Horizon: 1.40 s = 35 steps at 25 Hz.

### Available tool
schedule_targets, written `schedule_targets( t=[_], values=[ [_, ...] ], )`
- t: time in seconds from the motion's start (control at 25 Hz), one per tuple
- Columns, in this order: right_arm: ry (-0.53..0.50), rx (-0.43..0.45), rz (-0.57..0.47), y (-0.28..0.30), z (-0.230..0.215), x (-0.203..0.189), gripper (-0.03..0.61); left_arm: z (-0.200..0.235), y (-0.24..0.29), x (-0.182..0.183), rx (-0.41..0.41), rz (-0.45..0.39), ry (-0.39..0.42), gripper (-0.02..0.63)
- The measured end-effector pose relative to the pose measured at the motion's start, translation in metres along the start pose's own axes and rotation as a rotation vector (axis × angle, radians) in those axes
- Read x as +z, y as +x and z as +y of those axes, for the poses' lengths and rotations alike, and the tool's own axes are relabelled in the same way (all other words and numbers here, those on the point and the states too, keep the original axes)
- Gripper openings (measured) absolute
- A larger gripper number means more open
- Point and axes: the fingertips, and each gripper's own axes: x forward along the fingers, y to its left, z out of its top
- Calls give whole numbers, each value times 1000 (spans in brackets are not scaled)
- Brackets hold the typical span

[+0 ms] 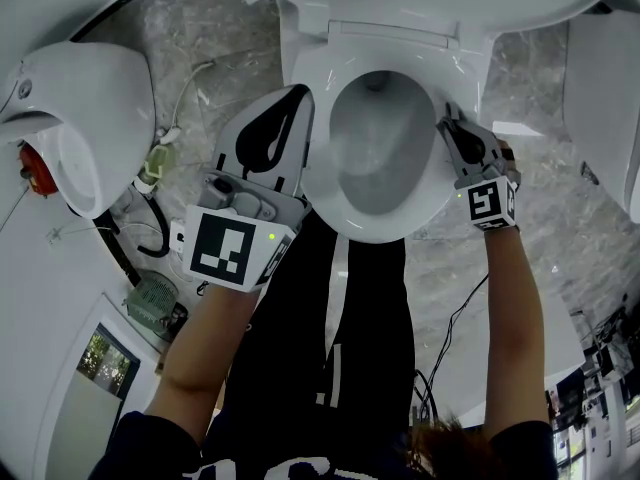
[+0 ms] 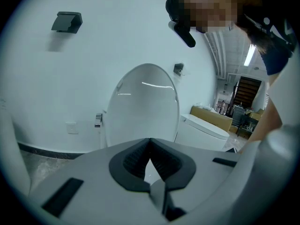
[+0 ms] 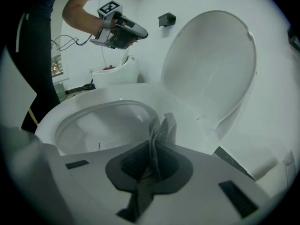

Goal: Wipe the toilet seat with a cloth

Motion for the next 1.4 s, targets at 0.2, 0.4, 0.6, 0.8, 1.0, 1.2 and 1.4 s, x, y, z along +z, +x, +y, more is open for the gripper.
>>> schedule_targets(
  t=[0.2,0.4,0.6,0.8,1.0,1.2,1.4],
  values=[
    [-3,9,10,-1,4,-4,28,-2,-2,-2,-5,4,2,11],
    [-7,28,26,-5,13,-7,28,-2,-5,-1,-10,4,4,11],
    [17,34,36,-10,27,-12,28,0,-7,-3,-10,2,5,11],
    [35,34,46,-15,39,-16,28,-3,-11,-5,-17,5,6,11],
    [51,27,48,-19,48,-17,28,-6,-14,-6,-26,8,9,11],
    [82,20,57,-24,58,-18,28,-8,-17,-7,-36,12,13,11],
    [116,10,60,-28,67,-21,28,-10,-17,-7,-42,13,16,11]
  ],
)
